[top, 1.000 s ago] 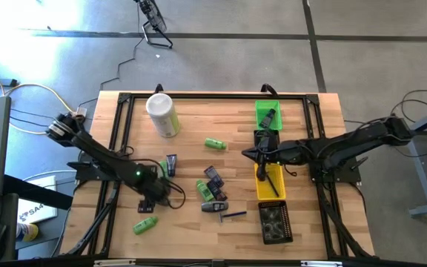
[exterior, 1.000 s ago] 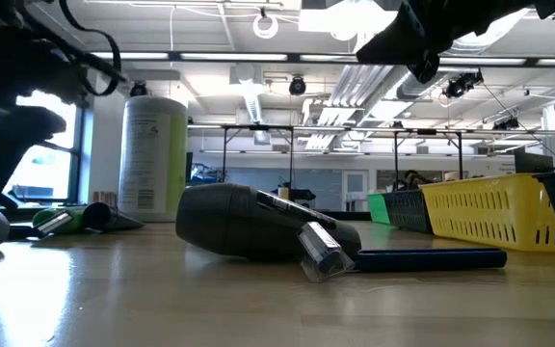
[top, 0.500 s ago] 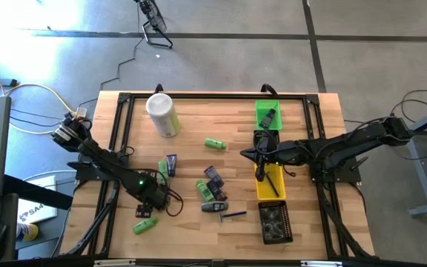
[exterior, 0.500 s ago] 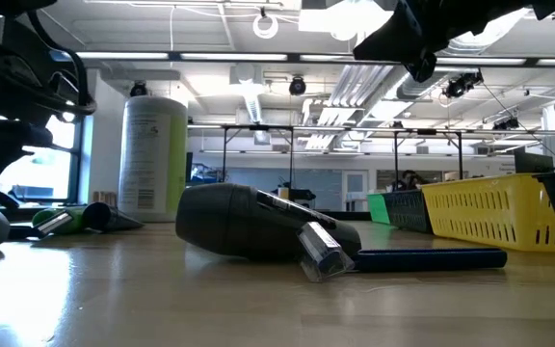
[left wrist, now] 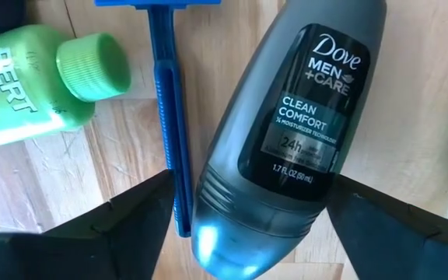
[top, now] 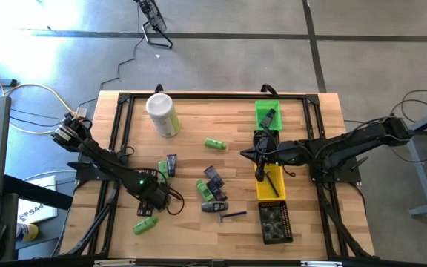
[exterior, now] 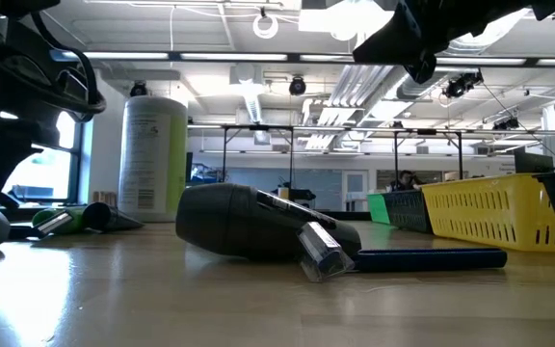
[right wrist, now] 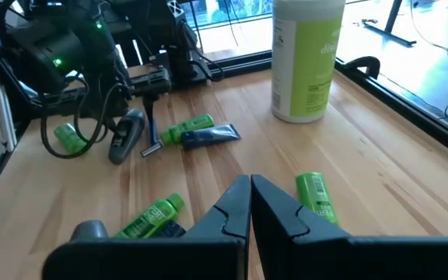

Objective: Pick & Place Travel size toiletries
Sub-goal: Put the gray deodorant into the bottom black basket

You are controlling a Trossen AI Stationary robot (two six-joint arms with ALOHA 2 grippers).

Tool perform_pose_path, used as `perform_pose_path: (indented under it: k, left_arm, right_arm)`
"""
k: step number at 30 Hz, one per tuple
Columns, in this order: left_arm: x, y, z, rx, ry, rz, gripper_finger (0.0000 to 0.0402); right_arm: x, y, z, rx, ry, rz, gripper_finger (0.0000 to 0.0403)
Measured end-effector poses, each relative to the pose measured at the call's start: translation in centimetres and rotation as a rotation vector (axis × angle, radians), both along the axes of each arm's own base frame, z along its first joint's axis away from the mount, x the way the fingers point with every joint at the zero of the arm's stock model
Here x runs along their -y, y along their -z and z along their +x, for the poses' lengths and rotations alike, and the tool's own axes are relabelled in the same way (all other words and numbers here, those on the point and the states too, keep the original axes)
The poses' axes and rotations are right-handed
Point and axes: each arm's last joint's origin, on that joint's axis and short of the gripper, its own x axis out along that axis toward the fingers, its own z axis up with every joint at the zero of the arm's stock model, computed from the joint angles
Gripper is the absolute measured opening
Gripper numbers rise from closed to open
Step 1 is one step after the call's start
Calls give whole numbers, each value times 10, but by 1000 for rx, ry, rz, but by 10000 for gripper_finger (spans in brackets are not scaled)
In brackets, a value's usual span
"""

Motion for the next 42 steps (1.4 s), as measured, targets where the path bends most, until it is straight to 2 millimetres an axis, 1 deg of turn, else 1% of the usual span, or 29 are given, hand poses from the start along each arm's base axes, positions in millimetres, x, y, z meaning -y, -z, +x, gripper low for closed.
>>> perform_pose_path:
  k: [7, 10, 13, 16, 21, 29, 36, 42]
  left_arm:
    - [0, 0, 0, -1, 0, -1, 245]
    - [0, 0, 0, -2, 0, -2, 223]
    - [0, 0, 0, -2, 0, -3, 208]
    - [0, 0, 0, 1, 0, -4, 206]
    - [1, 0, 2, 19, 0, -16, 216]
    - [2, 0, 2, 23, -2, -18, 219]
    - [4, -1, 7, 84, -12, -31, 206]
    - [-9, -14, 17, 108, -70, -15, 206]
  right_arm:
    - [0, 0, 0, 0, 0, 0, 5]
    - [0, 0, 0, 0, 0, 0, 5]
    - [0, 0, 0, 0, 0, 0, 5]
    - [0, 0, 0, 0, 0, 0, 5]
    - [0, 0, 0, 0, 0, 0, 5]
    - [0, 0, 0, -1, -2, 1, 5]
    - [0, 0, 0, -2, -5, -2, 5]
    - [0, -1, 0, -5, -29, -73, 5]
